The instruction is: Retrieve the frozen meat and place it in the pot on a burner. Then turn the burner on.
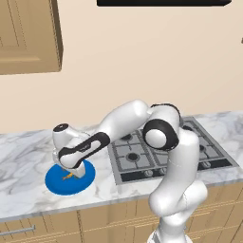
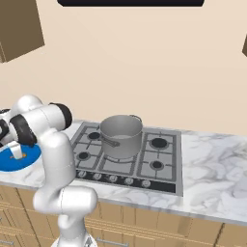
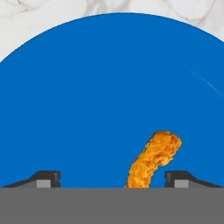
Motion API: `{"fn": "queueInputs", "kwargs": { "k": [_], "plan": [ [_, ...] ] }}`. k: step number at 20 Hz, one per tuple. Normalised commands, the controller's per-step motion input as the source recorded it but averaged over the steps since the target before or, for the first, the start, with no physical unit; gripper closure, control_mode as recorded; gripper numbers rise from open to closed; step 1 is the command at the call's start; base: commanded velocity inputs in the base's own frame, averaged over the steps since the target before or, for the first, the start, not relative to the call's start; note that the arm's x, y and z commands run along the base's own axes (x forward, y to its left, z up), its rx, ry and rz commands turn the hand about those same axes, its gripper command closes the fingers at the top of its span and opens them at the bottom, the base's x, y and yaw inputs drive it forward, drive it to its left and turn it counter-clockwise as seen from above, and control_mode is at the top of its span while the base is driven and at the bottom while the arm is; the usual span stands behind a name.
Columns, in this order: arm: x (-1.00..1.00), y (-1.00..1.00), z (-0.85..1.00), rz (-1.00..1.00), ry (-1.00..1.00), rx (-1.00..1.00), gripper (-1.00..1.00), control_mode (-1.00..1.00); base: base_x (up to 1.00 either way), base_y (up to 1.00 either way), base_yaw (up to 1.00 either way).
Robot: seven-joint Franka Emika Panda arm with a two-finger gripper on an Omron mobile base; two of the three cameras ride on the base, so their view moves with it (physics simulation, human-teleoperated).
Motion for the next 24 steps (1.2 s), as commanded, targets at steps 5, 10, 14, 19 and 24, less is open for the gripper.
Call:
{"fn": "queueInputs", "kwargs": {
  "k": [5,10,14,19,24],
  "plan": [
    [-0.12,0.00,-0.20,0.00,-0.04,0.07,1.00,-1.00,0.00,0.00,0.00],
    [0.00,0.00,-0.09,0.00,-0.01,0.01,1.00,-1.00,0.00,0.00,0.00],
    [0.00,-0.19,0.03,-0.08,0.00,0.00,1.00,-1.00,0.00,0.00,0.00],
    [-0.03,-0.36,0.28,-0.08,-0.01,0.00,1.00,-1.00,0.00,0.00,0.00],
    [-0.16,-0.49,0.47,-0.09,0.00,0.00,1.00,-1.00,0.00,0.00,0.00]
  ]
}}
